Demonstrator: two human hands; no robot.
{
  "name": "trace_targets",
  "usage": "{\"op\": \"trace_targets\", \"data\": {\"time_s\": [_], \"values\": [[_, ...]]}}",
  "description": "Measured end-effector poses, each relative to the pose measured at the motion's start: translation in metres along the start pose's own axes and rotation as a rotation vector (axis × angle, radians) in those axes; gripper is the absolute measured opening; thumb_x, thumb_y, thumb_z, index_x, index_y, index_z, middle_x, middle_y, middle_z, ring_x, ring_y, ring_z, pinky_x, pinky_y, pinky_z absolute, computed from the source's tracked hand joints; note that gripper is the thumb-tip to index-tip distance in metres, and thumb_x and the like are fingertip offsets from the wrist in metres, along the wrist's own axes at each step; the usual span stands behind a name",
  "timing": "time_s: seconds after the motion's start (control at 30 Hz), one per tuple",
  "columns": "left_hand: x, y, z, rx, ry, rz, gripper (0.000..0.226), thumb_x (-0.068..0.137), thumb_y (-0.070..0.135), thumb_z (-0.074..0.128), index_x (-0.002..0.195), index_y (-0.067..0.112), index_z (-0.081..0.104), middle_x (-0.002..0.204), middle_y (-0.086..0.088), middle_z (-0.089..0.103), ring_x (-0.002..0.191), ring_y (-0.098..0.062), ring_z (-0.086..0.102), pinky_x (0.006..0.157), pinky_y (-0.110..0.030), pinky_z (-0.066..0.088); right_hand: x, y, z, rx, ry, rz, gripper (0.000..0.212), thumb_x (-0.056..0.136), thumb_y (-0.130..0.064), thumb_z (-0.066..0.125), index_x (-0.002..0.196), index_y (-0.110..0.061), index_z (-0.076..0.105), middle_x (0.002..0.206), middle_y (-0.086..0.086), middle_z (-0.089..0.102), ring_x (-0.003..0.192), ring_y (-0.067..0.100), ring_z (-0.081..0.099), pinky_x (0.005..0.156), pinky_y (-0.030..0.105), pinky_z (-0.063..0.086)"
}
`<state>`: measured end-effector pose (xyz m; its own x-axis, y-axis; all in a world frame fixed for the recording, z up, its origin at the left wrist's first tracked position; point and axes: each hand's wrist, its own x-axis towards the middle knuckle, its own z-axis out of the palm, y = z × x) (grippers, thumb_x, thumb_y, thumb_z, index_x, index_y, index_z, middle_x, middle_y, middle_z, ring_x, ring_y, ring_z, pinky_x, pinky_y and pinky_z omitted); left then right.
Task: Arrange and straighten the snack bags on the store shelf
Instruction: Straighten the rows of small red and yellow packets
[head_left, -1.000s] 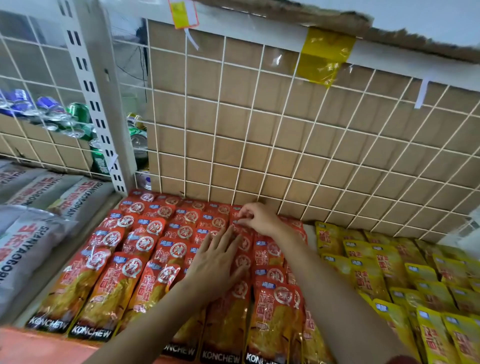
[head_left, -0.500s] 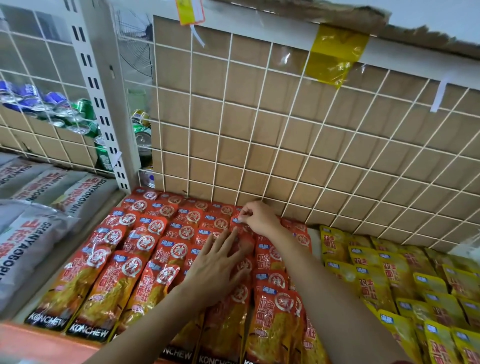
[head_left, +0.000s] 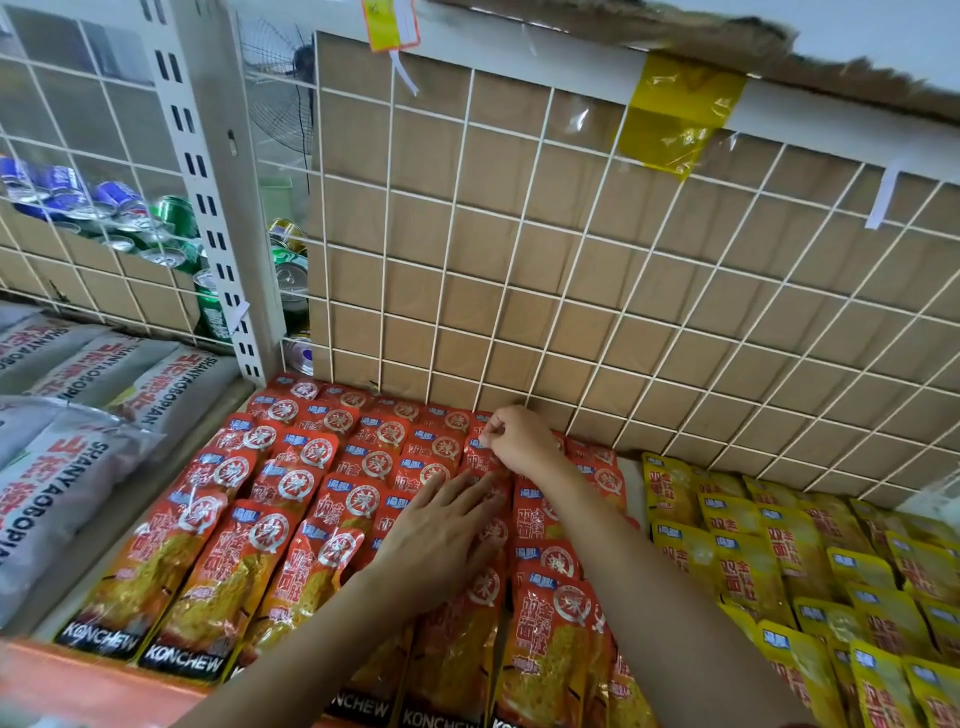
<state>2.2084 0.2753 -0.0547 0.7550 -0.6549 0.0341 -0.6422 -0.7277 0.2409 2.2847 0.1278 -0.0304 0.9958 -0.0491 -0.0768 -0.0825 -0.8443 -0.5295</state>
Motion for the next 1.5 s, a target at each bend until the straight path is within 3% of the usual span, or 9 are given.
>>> {"op": "trace_targets", "data": {"time_s": [0.43, 0.57, 0.67, 0.77, 0.87, 0.97, 1.03, 1.3, 1.5], "values": [[0.0, 0.0, 0.003, 0.009, 0.009, -0.011, 0.091, 0.07, 0.064, -0.021, 0.148, 0.028, 0.01, 0.157, 0.004, 0.005, 0.144, -0.013, -0.001, 0.109, -0.028, -0.016, -0.002, -0.004, -0.005, -0.031, -0.052, 0.0, 0.011, 0.088, -0.023, 0.06, 0.083, -0.013, 0.062, 0.096, 0.005, 0.068, 0.074, 0.01, 0.053, 0.071, 0.026, 0.038], [0.001, -0.002, 0.002, -0.001, -0.008, -0.021, 0.09, 0.069, 0.064, -0.019, 0.148, 0.029, 0.007, 0.157, 0.006, 0.002, 0.144, -0.01, -0.004, 0.11, -0.028, -0.014, -0.009, 0.007, -0.005, -0.041, 0.081, -0.026, 0.013, 0.085, -0.029, 0.063, 0.09, -0.018, 0.06, 0.099, -0.003, 0.062, 0.09, 0.013, 0.057, 0.072, 0.025, 0.04], [0.001, -0.005, 0.0, -0.031, -0.016, -0.021, 0.094, 0.067, 0.07, -0.018, 0.148, 0.031, 0.009, 0.157, 0.009, 0.004, 0.143, -0.008, -0.002, 0.11, -0.025, -0.011, -0.022, 0.02, -0.015, -0.006, 0.18, -0.012, 0.013, 0.087, -0.031, 0.06, 0.092, -0.02, 0.061, 0.095, -0.005, 0.063, 0.089, 0.012, 0.058, 0.074, 0.027, 0.044], [0.001, -0.006, -0.008, -0.098, -0.022, -0.042, 0.094, 0.068, 0.078, -0.006, 0.146, 0.032, 0.016, 0.156, 0.01, 0.011, 0.143, -0.01, 0.006, 0.114, -0.028, 0.002, -0.043, 0.035, -0.028, 0.02, 0.236, 0.013, 0.012, 0.087, -0.03, 0.06, 0.094, -0.021, 0.063, 0.094, -0.008, 0.064, 0.086, 0.008, 0.058, 0.075, 0.025, 0.045], [0.004, -0.005, -0.017, -0.106, -0.005, -0.047, 0.083, 0.072, 0.066, 0.002, 0.145, 0.03, 0.02, 0.154, 0.009, 0.015, 0.142, -0.012, 0.011, 0.115, -0.03, 0.011, -0.065, 0.053, -0.034, -0.021, 0.247, 0.008, 0.014, 0.086, -0.032, 0.061, 0.095, -0.021, 0.064, 0.096, -0.008, 0.065, 0.088, 0.007, 0.057, 0.08, 0.028, 0.047], [0.011, -0.003, -0.019, -0.104, 0.011, -0.039, 0.054, 0.095, 0.046, 0.034, 0.145, 0.029, 0.022, 0.153, 0.008, 0.02, 0.141, -0.013, 0.016, 0.114, -0.031, 0.016, -0.084, 0.065, -0.037, -0.063, 0.246, -0.03, 0.017, 0.085, -0.033, 0.061, 0.097, -0.021, 0.066, 0.1, -0.005, 0.065, 0.095, 0.013, 0.058, 0.087, 0.034, 0.046], [0.016, 0.001, -0.018, -0.11, 0.024, -0.021, 0.05, 0.096, 0.037, 0.04, 0.144, 0.027, 0.026, 0.15, 0.009, 0.026, 0.138, -0.011, 0.021, 0.112, -0.03, 0.02, -0.095, 0.067, -0.038, -0.103, 0.207, -0.031, 0.02, 0.087, -0.033, 0.06, 0.102, -0.021, 0.065, 0.103, -0.006, 0.062, 0.099, 0.012, 0.055, 0.088, 0.031, 0.044], [0.025, 0.013, -0.008, -0.043, 0.015, -0.01, 0.051, 0.097, 0.036, 0.036, 0.145, 0.024, 0.024, 0.153, 0.005, 0.022, 0.141, -0.013, 0.017, 0.115, -0.032, 0.011, -0.101, 0.07, -0.025, -0.137, 0.156, -0.046, 0.038, 0.089, -0.036, 0.057, 0.123, -0.02, 0.055, 0.123, -0.003, 0.056, 0.113, 0.013, 0.051, 0.093, 0.025, 0.039], [0.03, 0.01, -0.006, -0.022, 0.05, -0.097, 0.053, 0.098, 0.039, 0.032, 0.147, 0.022, 0.019, 0.155, 0.002, 0.015, 0.143, -0.015, 0.01, 0.116, -0.034, 0.004, -0.084, 0.069, -0.025, -0.158, 0.228, -0.06, 0.033, 0.092, -0.03, 0.051, 0.123, -0.02, 0.055, 0.127, -0.003, 0.054, 0.119, 0.012, 0.046, 0.097, 0.022, 0.032]]}}
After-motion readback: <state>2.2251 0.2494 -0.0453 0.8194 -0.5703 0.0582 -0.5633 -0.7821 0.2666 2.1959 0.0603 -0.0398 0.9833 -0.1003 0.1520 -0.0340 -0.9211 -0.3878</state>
